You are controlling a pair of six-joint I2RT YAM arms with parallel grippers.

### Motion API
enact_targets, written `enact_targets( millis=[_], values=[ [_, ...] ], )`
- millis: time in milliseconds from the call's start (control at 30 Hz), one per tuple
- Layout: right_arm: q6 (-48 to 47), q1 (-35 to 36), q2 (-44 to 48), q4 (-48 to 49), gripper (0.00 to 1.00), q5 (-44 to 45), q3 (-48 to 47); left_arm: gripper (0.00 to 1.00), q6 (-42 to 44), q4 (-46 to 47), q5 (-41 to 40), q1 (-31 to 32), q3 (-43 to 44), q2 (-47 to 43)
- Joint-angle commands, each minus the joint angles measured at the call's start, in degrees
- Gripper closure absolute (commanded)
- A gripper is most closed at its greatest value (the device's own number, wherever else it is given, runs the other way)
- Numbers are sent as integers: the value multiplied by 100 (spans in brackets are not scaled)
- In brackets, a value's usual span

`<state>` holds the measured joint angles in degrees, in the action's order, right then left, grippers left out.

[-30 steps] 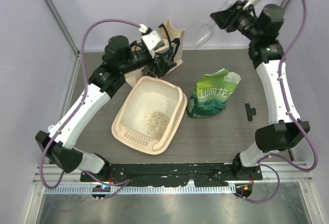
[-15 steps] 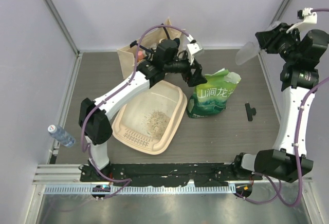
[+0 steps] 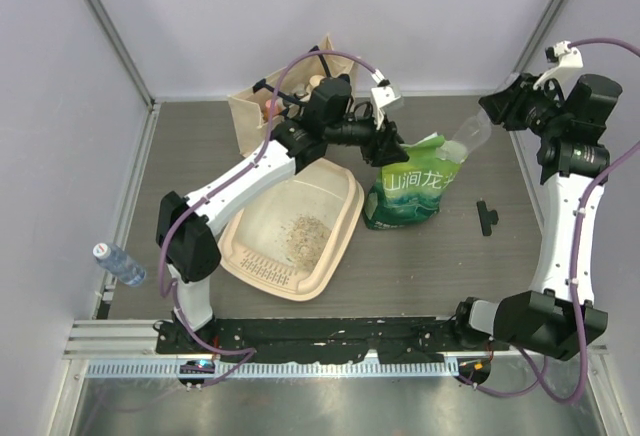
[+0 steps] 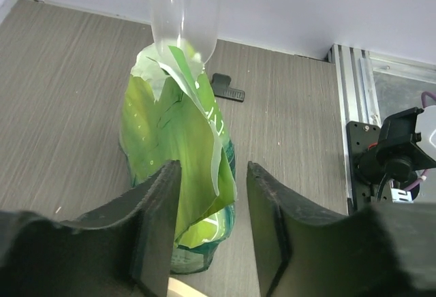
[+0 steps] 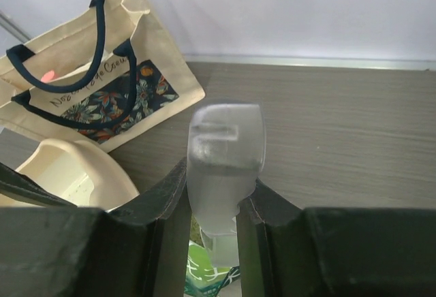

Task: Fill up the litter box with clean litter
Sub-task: 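Scoop the cat litter from the cat litter bag.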

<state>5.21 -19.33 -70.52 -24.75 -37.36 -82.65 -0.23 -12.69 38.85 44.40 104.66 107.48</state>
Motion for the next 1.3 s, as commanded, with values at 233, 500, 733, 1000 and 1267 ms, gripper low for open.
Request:
enact_targets(
  millis=[233, 500, 733, 1000, 1267],
  values=[
    [-617, 52, -682, 15, 99, -447, -58, 78, -3, 38, 149, 16, 151, -87],
    [-996, 588, -876, -21, 99, -351, 354, 100, -3, 3, 158, 16, 168, -87],
    [-1277, 1071, -612, 550, 99, 97, 1224, 100, 137, -155, 167, 16, 327, -8],
    [-2155, 1362, -296, 691, 99, 493, 2497, 100, 146, -225, 158, 16, 485, 80],
    [-1981, 1415, -190, 929, 99, 845, 3185, 100, 137, -225, 158, 16, 520, 98]
  ],
)
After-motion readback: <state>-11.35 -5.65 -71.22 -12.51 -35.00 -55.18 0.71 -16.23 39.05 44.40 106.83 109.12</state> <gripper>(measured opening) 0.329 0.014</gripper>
